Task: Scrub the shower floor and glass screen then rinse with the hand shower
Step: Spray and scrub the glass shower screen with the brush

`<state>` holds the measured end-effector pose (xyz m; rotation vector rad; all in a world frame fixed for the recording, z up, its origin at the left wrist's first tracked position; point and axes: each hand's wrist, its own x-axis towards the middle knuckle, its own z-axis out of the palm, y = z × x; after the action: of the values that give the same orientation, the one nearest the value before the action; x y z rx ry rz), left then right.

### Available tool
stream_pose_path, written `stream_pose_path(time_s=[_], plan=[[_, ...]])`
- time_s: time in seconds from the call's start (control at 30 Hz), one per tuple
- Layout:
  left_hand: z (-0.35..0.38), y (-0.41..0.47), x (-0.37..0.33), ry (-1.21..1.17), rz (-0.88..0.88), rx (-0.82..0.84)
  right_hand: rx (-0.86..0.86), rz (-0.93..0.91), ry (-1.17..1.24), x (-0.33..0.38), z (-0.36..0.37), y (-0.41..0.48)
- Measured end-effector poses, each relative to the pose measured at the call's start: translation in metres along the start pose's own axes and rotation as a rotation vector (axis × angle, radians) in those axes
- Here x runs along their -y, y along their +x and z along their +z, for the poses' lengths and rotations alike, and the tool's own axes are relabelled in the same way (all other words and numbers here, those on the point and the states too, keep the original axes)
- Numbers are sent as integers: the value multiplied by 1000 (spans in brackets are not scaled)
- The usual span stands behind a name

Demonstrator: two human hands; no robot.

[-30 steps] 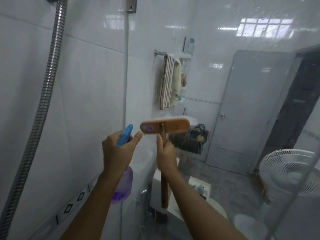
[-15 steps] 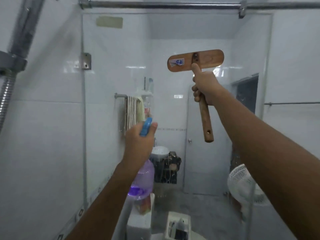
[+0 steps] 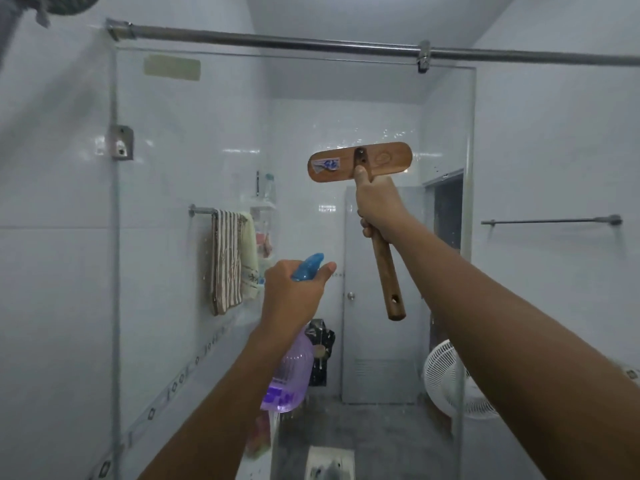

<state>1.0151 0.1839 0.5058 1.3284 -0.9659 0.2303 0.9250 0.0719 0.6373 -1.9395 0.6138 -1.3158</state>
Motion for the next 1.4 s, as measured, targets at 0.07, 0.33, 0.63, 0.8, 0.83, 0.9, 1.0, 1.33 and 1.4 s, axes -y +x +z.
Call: stream_pose_path(time_s=[0.07,0.33,0.63,0.8,0.83,0.9,1.0,1.33,1.4], plan=[[-1,0,-2,7,12,-20,28,6,-27,3,5,0],[-14,4,-6,56,22,-38,-23,-86,-61,-17,27,-20],[-29,-16,-1,83,74,-139,149,74,8,-183,97,-184],[-35,-15,0,137,102,-178,46,-20,39,-105,75,-116],[-35,-15,-2,134,104,-187,19,-34,12,-80,66,-92],[-32,-16,-4,124,103,-204,-11,-39,28,-41,54,-56],[-30,-17,-3,110,102,-198,4,-49,49,-33,53,-49],[-20,-21,-2,104,63,-140,62,39,-85,-203,54,-181],[-15,-20,-2,119,56,-118,60,20,-76,-185,31,-155]])
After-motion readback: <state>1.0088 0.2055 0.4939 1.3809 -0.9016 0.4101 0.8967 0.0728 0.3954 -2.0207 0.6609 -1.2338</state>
